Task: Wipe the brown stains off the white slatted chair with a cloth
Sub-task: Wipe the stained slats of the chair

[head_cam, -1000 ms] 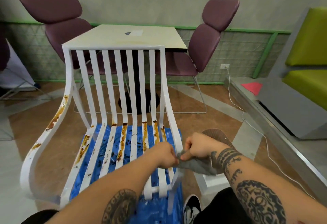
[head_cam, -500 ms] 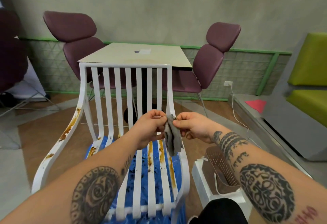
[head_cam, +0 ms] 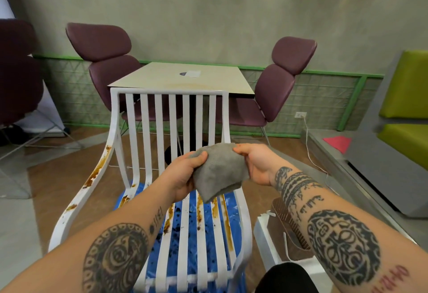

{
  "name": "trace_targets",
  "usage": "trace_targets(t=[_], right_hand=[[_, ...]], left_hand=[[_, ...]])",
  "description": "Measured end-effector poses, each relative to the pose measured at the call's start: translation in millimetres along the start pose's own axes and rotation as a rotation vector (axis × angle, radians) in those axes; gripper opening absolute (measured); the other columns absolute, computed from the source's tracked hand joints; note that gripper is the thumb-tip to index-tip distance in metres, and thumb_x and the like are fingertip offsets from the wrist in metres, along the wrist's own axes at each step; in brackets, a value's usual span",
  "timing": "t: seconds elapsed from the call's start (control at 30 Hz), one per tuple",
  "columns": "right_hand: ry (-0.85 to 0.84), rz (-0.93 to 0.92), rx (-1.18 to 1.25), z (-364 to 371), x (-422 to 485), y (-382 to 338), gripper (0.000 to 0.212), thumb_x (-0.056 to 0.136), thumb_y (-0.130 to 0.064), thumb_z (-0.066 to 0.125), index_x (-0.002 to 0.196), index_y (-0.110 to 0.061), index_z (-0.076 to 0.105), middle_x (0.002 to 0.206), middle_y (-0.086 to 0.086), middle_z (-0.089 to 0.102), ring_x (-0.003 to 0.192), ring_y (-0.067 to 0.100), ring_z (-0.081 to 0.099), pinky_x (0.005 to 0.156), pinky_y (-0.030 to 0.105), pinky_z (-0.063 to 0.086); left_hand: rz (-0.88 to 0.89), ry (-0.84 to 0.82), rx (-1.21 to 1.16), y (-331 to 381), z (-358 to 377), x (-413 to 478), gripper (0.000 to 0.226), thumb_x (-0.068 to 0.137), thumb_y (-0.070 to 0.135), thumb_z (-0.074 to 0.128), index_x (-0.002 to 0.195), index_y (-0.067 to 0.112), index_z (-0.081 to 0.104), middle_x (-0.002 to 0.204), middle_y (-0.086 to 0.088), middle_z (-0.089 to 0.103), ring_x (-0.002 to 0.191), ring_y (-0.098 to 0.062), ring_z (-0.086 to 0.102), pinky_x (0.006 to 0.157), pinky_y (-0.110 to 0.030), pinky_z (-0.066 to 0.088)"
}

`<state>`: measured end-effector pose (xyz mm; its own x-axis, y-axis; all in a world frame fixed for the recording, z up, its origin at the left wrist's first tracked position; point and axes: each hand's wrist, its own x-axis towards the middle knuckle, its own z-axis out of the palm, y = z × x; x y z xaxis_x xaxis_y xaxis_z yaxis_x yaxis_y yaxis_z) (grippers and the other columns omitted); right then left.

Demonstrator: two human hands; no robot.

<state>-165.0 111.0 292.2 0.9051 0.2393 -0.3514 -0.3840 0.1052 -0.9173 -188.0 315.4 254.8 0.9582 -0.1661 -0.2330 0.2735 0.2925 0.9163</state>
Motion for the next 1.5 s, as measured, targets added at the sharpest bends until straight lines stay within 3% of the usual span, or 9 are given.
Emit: trace_targets(t=[0.13, 0.3, 0.43, 0.63, 0.77, 0.83, 1.03, 1.3, 1.5], right_hand=[[-0.170, 0.093, 0.016, 5.7, -1.5, 15.0, 0.050, 0.100, -0.047, 0.052, 0.131, -0.009, 0.063, 0.124, 0.016, 0.070, 0.116, 0.033, 0.067, 0.095, 0.051, 0.055], [-0.040, -0.083, 0.073, 15.3, 5.6, 17.7, 0.038, 0.096, -0.022, 0.066, 0.130, -0.006, 0.061, 0.116, 0.017, 0.073, 0.107, 0.033, 0.071, 0.092, 0.049, 0.057], [-0.004, -0.161, 0.139, 8.0, 14.8, -0.8, 0.034, 0.097, -0.028, 0.064, 0.128, -0.012, 0.063, 0.118, 0.015, 0.073, 0.108, 0.033, 0.071, 0.091, 0.052, 0.057], [-0.032, -0.182, 0.073, -1.3, 33.7, -16.2, 0.034, 0.103, -0.033, 0.054, 0.129, -0.014, 0.064, 0.121, 0.012, 0.072, 0.113, 0.031, 0.068, 0.098, 0.052, 0.054], [0.194, -0.389, -0.281, -0.2, 42.3, -15.0, 0.024, 0.092, -0.029, 0.072, 0.111, -0.014, 0.071, 0.103, 0.005, 0.076, 0.099, 0.023, 0.073, 0.072, 0.031, 0.060], [0.245, -0.438, -0.329, -2.8, 46.8, -7.9, 0.028, 0.086, -0.029, 0.078, 0.110, -0.017, 0.069, 0.104, 0.004, 0.073, 0.097, 0.020, 0.072, 0.072, 0.030, 0.061], [0.068, -0.261, -0.189, -8.8, 53.3, 17.8, 0.020, 0.099, -0.030, 0.061, 0.114, -0.020, 0.067, 0.102, 0.000, 0.075, 0.093, 0.015, 0.072, 0.067, 0.024, 0.058], [0.456, -0.278, 0.256, -62.6, 103.2, 45.9, 0.015, 0.100, -0.030, 0.060, 0.114, -0.028, 0.065, 0.113, 0.001, 0.073, 0.102, 0.021, 0.070, 0.086, 0.043, 0.057], [0.581, -0.153, 0.192, -117.4, 160.1, 81.4, 0.021, 0.099, -0.021, 0.061, 0.120, -0.024, 0.061, 0.112, 0.006, 0.070, 0.099, 0.026, 0.067, 0.079, 0.040, 0.055]], left_hand=[[0.024, 0.010, 0.004, 1.4, 1.6, -0.7, 0.028, 0.099, 0.025, 0.061, 0.124, 0.012, 0.065, 0.116, -0.014, 0.073, 0.110, -0.033, 0.069, 0.095, -0.050, 0.056], [0.127, 0.214, 0.117, 4.1, 3.7, 4.4, 0.029, 0.094, 0.033, 0.069, 0.119, 0.020, 0.063, 0.115, -0.007, 0.072, 0.102, -0.026, 0.070, 0.086, -0.047, 0.060], [0.234, 0.377, 0.230, 10.7, 12.3, 19.4, 0.037, 0.096, 0.037, 0.064, 0.130, 0.024, 0.056, 0.118, 0.004, 0.063, 0.109, -0.019, 0.062, 0.099, -0.047, 0.053], [0.062, 0.080, 0.075, 17.2, 41.5, 38.6, 0.040, 0.097, 0.052, 0.056, 0.125, 0.023, 0.064, 0.119, -0.002, 0.071, 0.110, -0.023, 0.068, 0.092, -0.046, 0.059], [0.086, 0.091, 0.027, 12.5, 44.2, 48.4, 0.029, 0.100, 0.041, 0.057, 0.121, 0.022, 0.064, 0.118, -0.004, 0.071, 0.109, -0.025, 0.068, 0.093, -0.049, 0.058], [0.097, 0.098, 0.022, 7.9, 42.1, 53.3, 0.023, 0.102, 0.033, 0.056, 0.120, 0.020, 0.064, 0.118, -0.006, 0.071, 0.108, -0.026, 0.069, 0.093, -0.051, 0.057], [0.051, 0.057, 0.039, -12.2, 34.7, 68.3, 0.020, 0.102, 0.025, 0.056, 0.118, 0.017, 0.065, 0.116, -0.009, 0.071, 0.108, -0.027, 0.068, 0.091, -0.053, 0.058], [-0.054, 0.206, 0.110, -72.6, -11.8, 102.1, 0.021, 0.098, 0.032, 0.063, 0.112, 0.017, 0.070, 0.099, -0.008, 0.069, 0.078, -0.022, 0.063, 0.081, -0.043, 0.062], [-0.105, 0.379, 0.253, -116.9, -46.0, 162.6, 0.021, 0.100, 0.034, 0.059, 0.114, 0.021, 0.069, 0.102, -0.002, 0.076, 0.083, -0.019, 0.066, 0.078, -0.038, 0.060]])
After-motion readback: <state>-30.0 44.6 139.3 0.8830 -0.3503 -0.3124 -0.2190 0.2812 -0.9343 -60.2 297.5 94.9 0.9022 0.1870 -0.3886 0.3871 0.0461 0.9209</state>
